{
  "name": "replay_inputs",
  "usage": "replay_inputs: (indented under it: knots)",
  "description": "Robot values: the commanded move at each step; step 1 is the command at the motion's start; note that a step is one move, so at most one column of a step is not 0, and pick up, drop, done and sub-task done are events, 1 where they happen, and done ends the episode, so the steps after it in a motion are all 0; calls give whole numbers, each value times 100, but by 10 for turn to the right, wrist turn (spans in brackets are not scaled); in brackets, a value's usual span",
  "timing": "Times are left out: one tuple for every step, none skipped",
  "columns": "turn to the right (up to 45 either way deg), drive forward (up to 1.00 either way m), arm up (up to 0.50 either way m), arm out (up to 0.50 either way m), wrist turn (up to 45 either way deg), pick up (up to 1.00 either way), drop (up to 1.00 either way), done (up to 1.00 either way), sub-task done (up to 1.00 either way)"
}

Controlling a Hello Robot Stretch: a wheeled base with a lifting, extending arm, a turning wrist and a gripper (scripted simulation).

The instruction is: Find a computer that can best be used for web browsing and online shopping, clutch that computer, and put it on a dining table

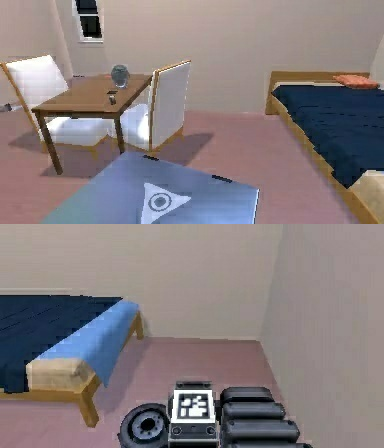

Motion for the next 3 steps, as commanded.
replay_inputs:
  knots:
    - [60,0,0,0,0,0,0,0,0]
    - [0,20,0,0,0,0,0,0,0]
    - [-390,0,0,0,0,0,0,0,0]
